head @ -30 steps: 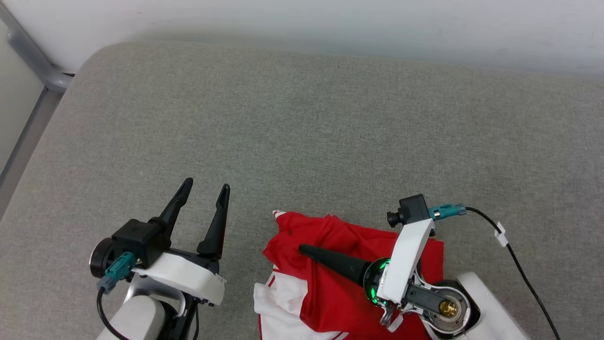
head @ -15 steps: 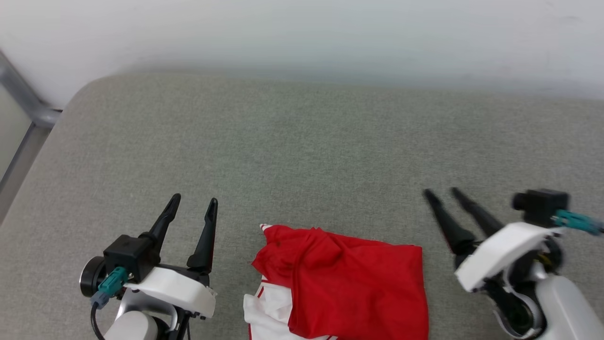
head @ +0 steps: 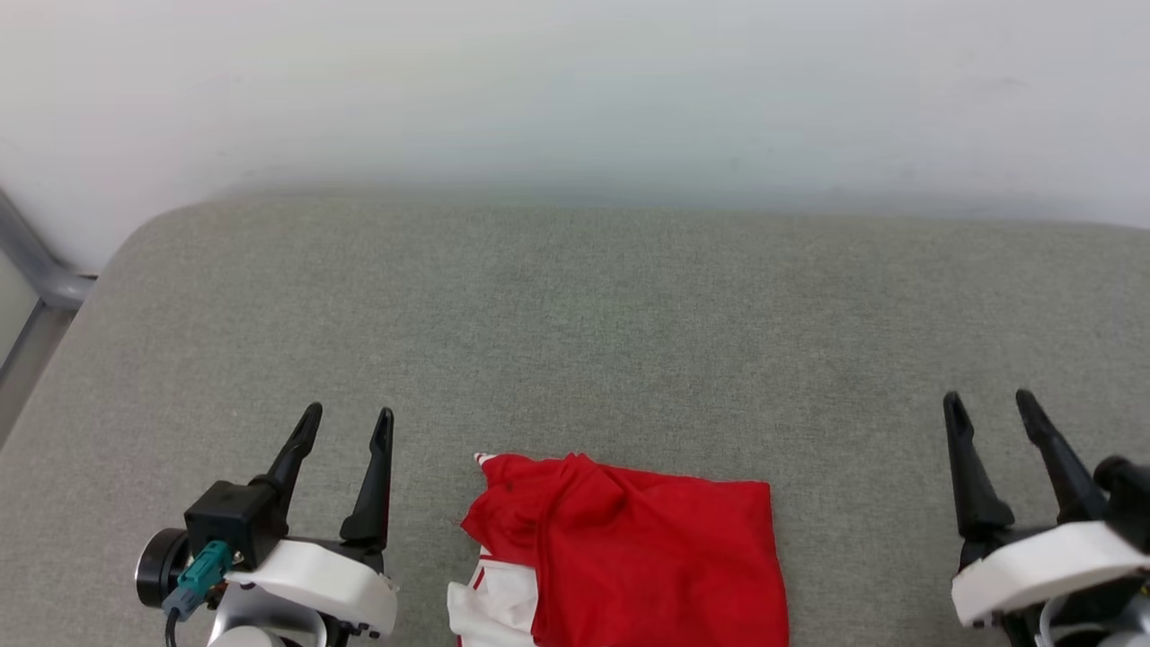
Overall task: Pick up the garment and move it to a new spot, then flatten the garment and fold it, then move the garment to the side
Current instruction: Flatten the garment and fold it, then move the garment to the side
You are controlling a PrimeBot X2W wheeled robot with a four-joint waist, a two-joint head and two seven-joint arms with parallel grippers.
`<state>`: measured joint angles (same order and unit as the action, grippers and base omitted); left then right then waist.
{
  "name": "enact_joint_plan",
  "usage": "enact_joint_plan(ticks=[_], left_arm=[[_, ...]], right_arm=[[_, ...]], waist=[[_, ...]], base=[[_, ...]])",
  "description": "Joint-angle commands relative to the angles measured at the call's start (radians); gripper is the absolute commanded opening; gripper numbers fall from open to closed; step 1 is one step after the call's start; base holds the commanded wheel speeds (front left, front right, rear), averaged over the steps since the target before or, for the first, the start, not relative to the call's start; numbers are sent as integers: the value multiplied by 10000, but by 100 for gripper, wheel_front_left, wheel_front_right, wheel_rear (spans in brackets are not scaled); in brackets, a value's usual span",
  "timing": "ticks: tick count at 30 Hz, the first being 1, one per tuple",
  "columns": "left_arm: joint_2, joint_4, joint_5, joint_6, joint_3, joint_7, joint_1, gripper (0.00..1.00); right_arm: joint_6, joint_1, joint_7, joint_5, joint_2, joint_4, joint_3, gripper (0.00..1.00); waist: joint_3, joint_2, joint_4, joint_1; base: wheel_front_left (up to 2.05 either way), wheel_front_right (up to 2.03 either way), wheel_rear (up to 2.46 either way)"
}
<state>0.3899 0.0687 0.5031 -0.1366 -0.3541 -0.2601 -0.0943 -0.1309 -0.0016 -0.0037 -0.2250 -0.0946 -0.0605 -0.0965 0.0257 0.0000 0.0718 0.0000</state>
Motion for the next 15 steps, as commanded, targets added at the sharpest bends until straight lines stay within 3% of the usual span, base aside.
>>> enact_joint_plan(ticks=[1,15], left_arm=[[10,-24,-14,-55,-8,-67,134,100],[117,-125,123,-228,-26,43,615,100]], right_arm=[[4,177,-41,56,43,-112,-8,100],[4,1110,447,231,434,-863,-161,100]], waist=[[-110,0,-51,0],[-393,0,-217,0]], base=[[0,0,0],[0,0,0]])
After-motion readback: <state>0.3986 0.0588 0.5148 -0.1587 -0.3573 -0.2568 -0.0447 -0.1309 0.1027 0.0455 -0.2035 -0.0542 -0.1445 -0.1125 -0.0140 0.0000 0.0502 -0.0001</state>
